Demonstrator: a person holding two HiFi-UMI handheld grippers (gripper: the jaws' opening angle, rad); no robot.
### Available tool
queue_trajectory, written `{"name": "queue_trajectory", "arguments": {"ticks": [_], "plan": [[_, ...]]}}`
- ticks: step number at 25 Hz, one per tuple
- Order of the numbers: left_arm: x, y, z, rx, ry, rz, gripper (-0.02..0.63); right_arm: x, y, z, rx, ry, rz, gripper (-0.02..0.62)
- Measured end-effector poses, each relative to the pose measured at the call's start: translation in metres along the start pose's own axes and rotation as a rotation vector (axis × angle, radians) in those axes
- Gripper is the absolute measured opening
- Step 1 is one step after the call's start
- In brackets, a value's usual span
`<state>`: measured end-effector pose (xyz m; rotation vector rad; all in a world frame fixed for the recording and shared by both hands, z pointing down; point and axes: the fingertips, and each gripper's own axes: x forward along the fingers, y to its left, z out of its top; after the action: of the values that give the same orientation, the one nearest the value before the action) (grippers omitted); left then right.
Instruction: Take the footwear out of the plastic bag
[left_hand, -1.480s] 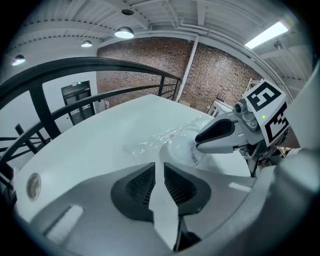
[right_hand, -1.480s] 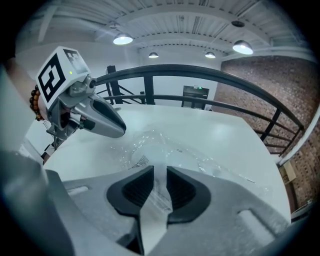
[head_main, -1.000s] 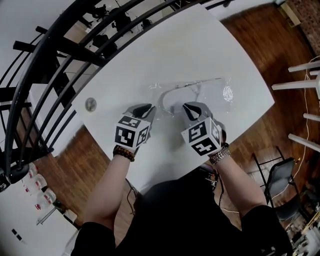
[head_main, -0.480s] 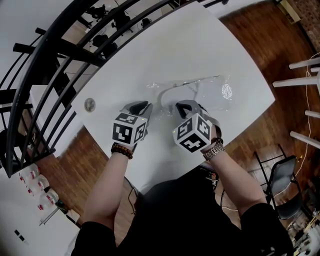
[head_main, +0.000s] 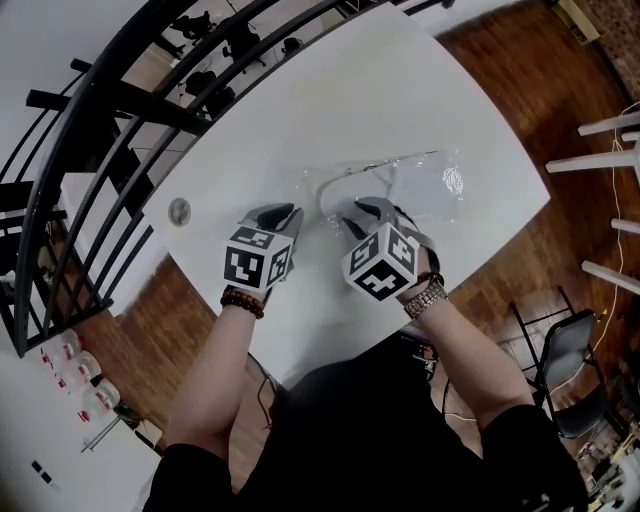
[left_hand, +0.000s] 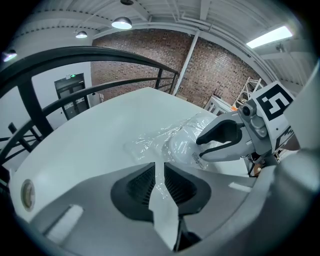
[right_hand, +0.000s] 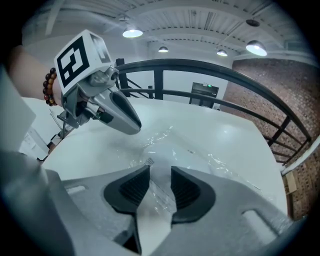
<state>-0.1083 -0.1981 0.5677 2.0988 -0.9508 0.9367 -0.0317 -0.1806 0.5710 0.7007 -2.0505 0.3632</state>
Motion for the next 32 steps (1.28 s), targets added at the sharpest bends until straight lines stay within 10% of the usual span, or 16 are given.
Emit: {"name": "queue_trajectory", "arguments": {"ticks": [3, 11, 22, 32], "plan": [[0.0, 0.0, -0.001, 0.002, 0.004, -0.001, 0.072, -0.006, -0.005, 0.002, 0.003, -0.021, -0.029, 0.023], [0.004, -0.019, 0.006, 0.007, 0.025, -0.083, 0.075, -0.026, -0.005, 0.005, 0.011, -0.08, -0.037, 0.009], [0.017, -0.056, -0.013, -0.296, 0.151, -0.356, 0.169, -0.039, 0.015, -0.005, -0.026, -0.126, 0.002, 0.006], [0.018, -0.056, -0.026, -0.391, 0.201, -0.314, 0.181, -0.047, 0.022, -0.004, -0.036, -0.164, 0.008, -0.002]]}}
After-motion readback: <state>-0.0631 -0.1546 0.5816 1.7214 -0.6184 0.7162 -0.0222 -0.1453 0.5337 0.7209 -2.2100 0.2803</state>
